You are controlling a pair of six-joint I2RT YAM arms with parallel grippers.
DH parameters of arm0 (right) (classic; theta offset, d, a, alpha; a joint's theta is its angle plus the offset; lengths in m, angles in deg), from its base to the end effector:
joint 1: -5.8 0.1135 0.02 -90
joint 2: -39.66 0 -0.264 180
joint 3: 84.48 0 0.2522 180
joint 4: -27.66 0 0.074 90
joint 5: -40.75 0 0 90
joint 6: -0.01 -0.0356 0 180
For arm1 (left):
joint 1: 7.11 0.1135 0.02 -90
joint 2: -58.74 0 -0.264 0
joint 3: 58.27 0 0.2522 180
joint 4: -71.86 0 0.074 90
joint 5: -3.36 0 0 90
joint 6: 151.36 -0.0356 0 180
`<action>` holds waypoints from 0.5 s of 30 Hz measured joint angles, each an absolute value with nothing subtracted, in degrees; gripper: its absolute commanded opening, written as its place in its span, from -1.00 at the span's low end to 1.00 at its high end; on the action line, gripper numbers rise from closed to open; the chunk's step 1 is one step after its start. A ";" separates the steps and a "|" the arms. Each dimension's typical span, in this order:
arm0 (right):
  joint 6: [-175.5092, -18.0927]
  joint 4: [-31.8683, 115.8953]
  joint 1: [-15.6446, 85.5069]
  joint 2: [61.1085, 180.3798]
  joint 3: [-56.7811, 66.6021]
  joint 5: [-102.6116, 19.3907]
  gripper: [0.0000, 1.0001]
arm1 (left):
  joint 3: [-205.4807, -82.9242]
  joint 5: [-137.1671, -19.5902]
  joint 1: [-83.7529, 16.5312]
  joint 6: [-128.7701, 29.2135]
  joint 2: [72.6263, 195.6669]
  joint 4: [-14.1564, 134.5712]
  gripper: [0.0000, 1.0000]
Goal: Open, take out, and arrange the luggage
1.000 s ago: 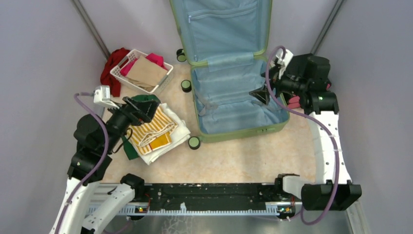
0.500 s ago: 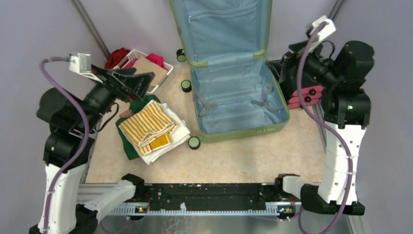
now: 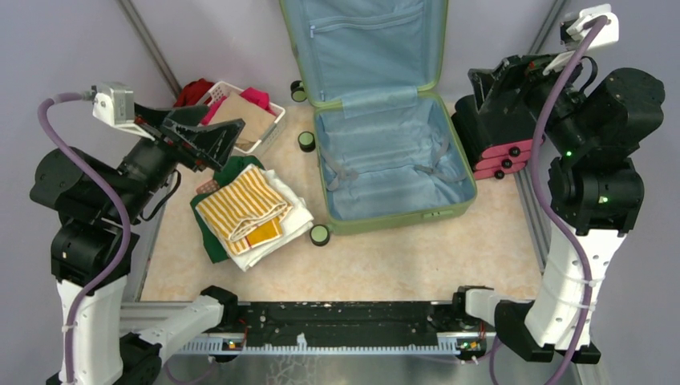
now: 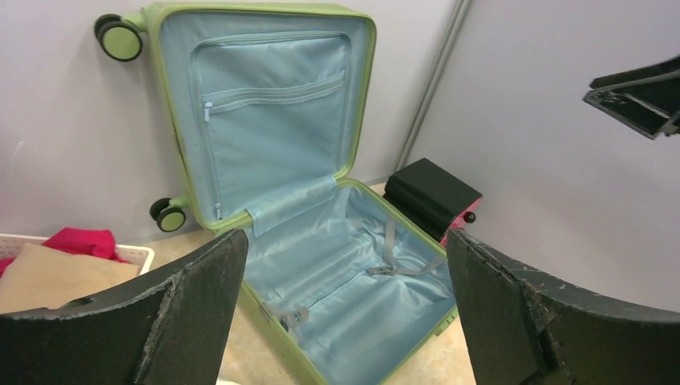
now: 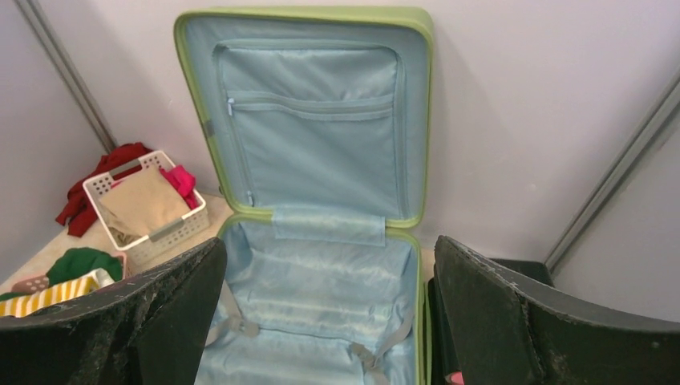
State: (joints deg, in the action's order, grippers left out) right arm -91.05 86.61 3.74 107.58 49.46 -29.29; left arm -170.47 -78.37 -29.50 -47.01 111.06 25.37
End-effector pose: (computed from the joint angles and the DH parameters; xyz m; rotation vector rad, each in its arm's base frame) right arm 0.1303 0.0075 0.6018 -0.2459 1.4383 0.2377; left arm 0.0826 -0.0396 0.5659 0.2198 1.3499 -0.6369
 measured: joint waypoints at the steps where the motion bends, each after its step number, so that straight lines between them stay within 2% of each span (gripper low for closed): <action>1: -90.98 87.13 3.74 107.65 49.46 -29.53 0.98 | -170.42 -77.71 -29.50 -46.83 111.10 25.48 0.98; 15: -87.64 89.93 3.74 108.85 49.83 -28.83 0.98 | -165.81 -72.40 -29.50 -44.85 110.03 27.69 0.98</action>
State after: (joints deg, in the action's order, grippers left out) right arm -87.64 89.93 3.74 108.85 49.83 -28.83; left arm -165.81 -72.40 -29.50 -44.85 110.03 27.69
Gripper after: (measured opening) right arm 0.987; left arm 0.988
